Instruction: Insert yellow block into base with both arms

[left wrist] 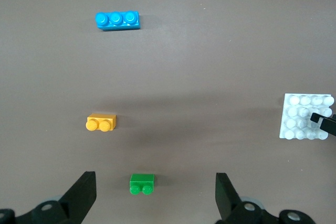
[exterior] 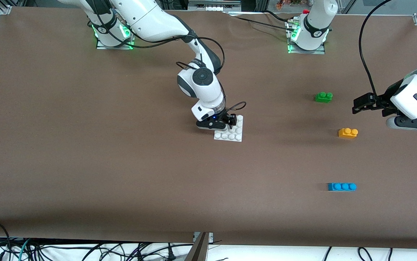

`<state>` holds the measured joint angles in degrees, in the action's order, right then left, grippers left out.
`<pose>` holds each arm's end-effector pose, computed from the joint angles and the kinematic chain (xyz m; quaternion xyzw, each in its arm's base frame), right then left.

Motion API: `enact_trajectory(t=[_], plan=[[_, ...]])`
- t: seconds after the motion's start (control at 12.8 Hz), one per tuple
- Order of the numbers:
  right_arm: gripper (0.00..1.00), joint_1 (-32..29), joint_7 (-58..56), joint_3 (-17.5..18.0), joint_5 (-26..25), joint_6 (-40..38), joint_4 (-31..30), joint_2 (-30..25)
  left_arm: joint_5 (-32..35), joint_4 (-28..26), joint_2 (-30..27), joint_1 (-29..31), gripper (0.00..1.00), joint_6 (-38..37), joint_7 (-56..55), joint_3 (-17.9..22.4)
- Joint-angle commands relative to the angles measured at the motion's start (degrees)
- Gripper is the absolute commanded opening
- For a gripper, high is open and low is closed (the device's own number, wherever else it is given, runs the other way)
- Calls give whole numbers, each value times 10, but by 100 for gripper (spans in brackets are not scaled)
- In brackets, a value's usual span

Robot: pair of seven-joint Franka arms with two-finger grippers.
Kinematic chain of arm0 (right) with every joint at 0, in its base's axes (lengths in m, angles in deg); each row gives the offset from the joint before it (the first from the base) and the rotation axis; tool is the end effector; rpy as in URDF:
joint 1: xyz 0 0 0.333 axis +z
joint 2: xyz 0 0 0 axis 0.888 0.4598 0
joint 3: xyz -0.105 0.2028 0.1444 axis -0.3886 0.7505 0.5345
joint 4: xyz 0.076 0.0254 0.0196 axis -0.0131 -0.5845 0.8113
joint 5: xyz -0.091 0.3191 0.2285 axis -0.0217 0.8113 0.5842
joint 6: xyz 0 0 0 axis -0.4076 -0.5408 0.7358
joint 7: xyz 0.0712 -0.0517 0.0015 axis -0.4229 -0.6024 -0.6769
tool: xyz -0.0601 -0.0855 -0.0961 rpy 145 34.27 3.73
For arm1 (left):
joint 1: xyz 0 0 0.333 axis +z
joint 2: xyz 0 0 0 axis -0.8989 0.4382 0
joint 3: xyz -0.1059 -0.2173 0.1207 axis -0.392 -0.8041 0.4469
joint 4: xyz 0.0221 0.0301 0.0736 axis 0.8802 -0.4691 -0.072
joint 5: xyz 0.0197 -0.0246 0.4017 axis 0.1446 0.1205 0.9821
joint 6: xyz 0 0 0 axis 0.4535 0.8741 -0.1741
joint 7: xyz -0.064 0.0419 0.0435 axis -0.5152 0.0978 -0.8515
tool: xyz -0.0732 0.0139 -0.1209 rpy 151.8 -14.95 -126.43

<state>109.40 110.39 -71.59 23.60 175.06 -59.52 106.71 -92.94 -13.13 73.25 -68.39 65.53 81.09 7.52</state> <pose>0.4872 0.5521 0.1445 -0.9853 0.0988 -0.0698 0.1210 0.6036 -0.0247 0.4749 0.9986 -0.0215 -0.0421 0.0220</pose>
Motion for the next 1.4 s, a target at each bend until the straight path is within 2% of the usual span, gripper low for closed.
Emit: enact_trajectory(t=[0.0,0.16,0.39,0.62,0.78,0.94,1.09,1.25,1.33], plan=[[85,-1,-3,-1,-3,-95,70,-2,-11,9,3,2,100,-2,11,0],[99,-16,-37,-5,-5,-123,75,-22,-10,9,4,2,100,-2,11,0],[99,-84,-144,-7,1,-235,75,-87,-8,9,4,1,100,-2,11,0],[99,-166,-236,-6,2,-310,72,-146,-8,9,10,2,100,-1,11,-1],[99,-186,-265,-12,1,-368,64,-192,-7,9,11,3,100,-1,11,0],[99,-190,-301,-35,2,-435,33,-267,-8,9,14,7,100,1,11,1],[99,-190,-366,-73,14,-471,-10,-342,-7,9,15,7,100,2,10,0],[99,-190,-419,-112,45,-504,-49,-392,-7,9,16,7,100,1,7,0],[99,-209,-432,-113,46,-518,-56,-407,-7,3,19,6,100,2,5,2]])
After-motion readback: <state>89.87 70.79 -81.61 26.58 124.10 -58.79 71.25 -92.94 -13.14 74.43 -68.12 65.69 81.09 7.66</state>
